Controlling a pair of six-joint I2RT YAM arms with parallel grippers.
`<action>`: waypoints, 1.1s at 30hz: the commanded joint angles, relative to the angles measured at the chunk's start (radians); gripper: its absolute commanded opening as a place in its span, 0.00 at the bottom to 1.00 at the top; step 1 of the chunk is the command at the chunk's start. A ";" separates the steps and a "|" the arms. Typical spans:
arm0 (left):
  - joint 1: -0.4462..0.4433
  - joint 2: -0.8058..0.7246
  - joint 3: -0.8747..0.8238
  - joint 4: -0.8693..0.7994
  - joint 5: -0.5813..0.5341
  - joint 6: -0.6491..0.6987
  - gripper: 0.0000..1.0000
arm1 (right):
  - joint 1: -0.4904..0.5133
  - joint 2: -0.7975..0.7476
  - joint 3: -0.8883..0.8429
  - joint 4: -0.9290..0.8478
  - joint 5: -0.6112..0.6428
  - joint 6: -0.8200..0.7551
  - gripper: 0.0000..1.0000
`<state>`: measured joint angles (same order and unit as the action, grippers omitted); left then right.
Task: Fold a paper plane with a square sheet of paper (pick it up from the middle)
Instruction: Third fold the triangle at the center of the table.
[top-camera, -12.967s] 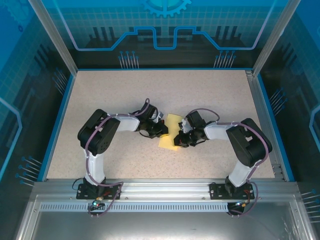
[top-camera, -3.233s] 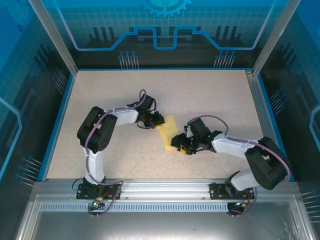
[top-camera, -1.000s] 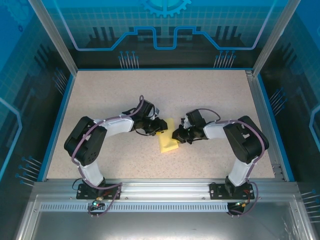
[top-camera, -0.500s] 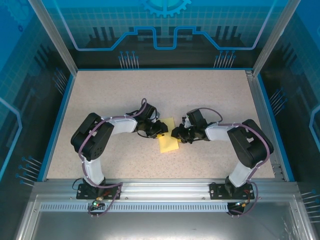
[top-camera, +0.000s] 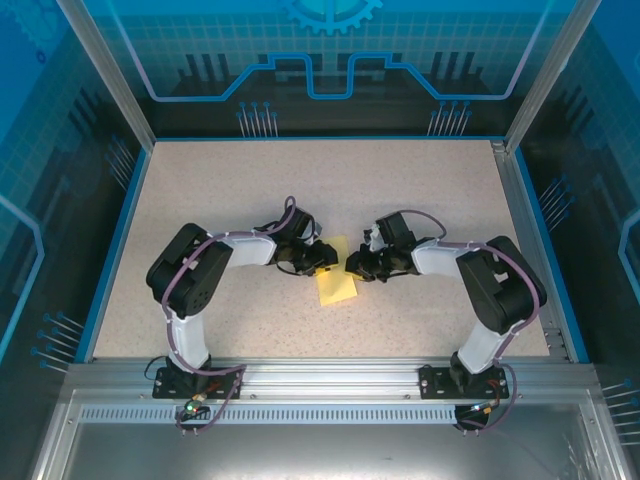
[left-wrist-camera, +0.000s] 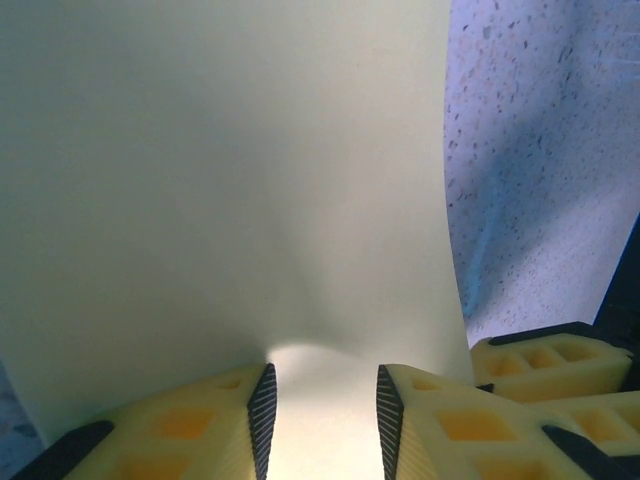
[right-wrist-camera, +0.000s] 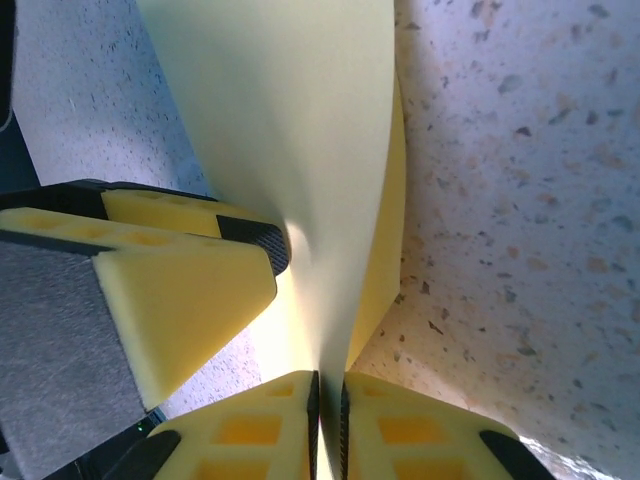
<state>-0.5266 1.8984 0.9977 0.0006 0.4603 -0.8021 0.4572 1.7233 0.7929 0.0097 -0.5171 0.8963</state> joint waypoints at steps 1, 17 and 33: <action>-0.001 0.025 -0.010 0.025 0.019 0.035 0.36 | -0.012 0.027 0.019 -0.042 -0.032 -0.031 0.15; -0.013 -0.142 -0.125 0.033 -0.014 0.012 0.38 | -0.012 0.054 0.037 -0.082 -0.030 -0.036 0.13; -0.020 -0.044 -0.103 -0.013 -0.030 0.076 0.32 | -0.016 0.063 0.080 -0.139 -0.035 -0.056 0.20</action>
<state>-0.5407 1.8244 0.8768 0.0536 0.4583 -0.7815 0.4568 1.7626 0.8494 -0.0795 -0.5323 0.8661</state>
